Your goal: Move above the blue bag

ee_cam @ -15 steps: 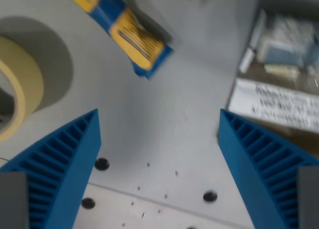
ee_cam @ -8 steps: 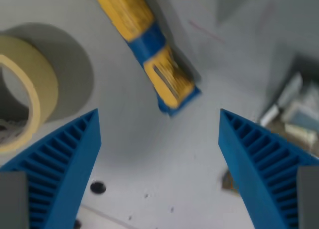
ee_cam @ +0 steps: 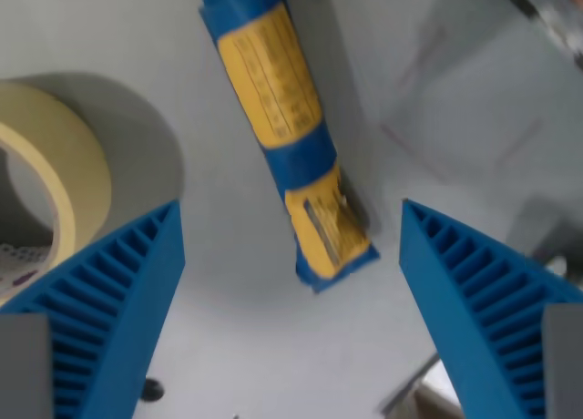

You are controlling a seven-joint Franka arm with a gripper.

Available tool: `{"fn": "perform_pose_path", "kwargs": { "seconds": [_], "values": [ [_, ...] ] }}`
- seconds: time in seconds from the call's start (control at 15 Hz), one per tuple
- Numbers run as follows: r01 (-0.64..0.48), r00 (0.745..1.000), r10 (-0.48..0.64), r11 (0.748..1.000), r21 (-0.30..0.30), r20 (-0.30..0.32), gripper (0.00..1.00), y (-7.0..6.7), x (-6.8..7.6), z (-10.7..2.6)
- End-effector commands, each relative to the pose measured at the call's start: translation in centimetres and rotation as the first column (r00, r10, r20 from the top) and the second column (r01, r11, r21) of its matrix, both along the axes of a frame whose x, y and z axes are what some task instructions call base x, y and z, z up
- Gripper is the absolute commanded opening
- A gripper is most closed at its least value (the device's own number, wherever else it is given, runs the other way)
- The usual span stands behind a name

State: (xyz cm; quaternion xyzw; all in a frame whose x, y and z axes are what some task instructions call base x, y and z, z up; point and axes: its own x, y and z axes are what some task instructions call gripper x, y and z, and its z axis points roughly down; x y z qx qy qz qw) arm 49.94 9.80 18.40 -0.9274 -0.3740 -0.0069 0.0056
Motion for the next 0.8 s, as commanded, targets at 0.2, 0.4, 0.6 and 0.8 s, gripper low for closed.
{"fn": "perform_pose_path", "kwargs": {
  "seconds": [0.2,0.4,0.6,0.8],
  "values": [
    [-0.179,0.984,0.179,0.983,0.050,-0.001,1.00,0.81,1.09,-0.71],
    [-0.161,0.987,0.161,0.986,0.046,-0.001,1.00,1.03,1.37,-1.00],
    [-0.137,0.991,0.137,0.990,0.044,-0.001,1.00,1.14,1.54,-1.17],
    [-0.125,0.992,0.125,0.991,0.042,-0.004,1.00,1.18,1.62,-1.22]
  ]
}}
